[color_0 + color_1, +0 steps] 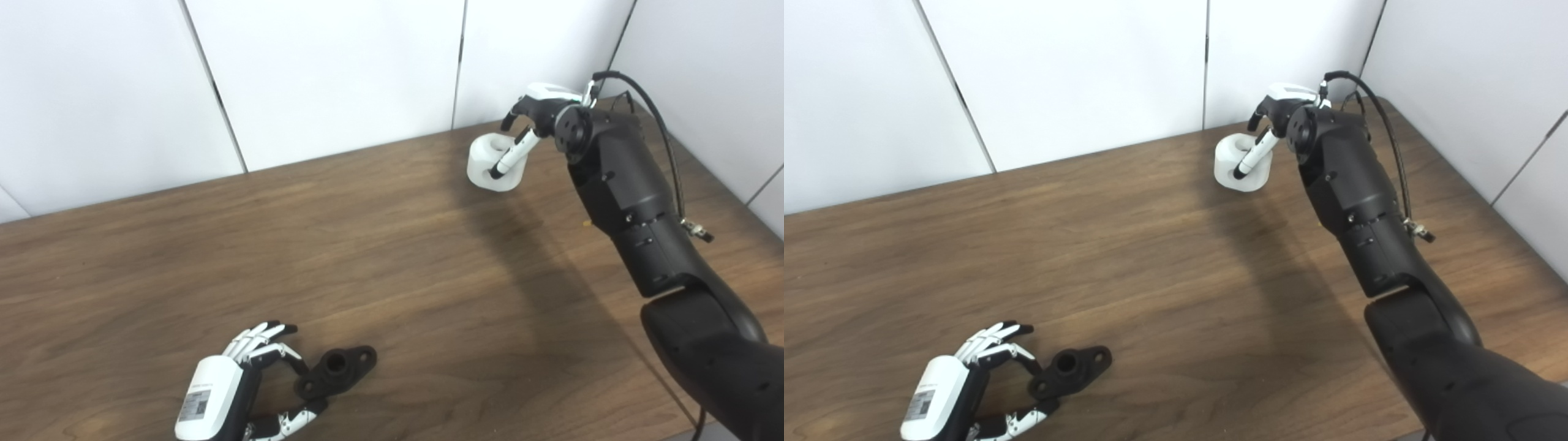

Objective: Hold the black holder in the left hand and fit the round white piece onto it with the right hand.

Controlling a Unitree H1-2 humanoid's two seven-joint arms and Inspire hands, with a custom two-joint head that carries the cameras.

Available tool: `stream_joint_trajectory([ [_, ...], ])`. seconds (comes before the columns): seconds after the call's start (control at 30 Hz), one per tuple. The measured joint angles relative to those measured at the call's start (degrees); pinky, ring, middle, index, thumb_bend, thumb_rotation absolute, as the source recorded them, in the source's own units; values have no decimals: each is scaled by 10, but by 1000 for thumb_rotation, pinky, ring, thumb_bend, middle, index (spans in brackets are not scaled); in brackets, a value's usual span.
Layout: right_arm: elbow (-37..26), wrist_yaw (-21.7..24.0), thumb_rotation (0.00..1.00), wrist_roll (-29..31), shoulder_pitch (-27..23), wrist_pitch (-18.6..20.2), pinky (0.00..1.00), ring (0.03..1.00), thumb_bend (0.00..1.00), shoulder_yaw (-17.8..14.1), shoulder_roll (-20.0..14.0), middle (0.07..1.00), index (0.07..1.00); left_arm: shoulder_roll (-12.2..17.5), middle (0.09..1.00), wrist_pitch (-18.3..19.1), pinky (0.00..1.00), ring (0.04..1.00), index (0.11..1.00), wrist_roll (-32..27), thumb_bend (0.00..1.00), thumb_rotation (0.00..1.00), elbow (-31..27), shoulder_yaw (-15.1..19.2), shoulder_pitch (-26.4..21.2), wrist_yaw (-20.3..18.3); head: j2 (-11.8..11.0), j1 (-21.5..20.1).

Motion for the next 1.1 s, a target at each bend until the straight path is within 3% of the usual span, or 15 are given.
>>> stream_joint_trajectory([
  [0.53, 0, -16, 331, 16, 0, 0, 929, 1000, 937, 35, -4, 975, 743, -2, 815, 4, 852, 876, 487, 0, 516, 42, -4, 0, 2, 0, 4, -3],
  [1.1, 8, -27, 311, 3, 2, 0, 934, 1000, 930, 35, -7, 976, 734, -2, 819, 6, 858, 880, 487, 0, 516, 42, -6, 0, 3, 0, 8, -3],
])
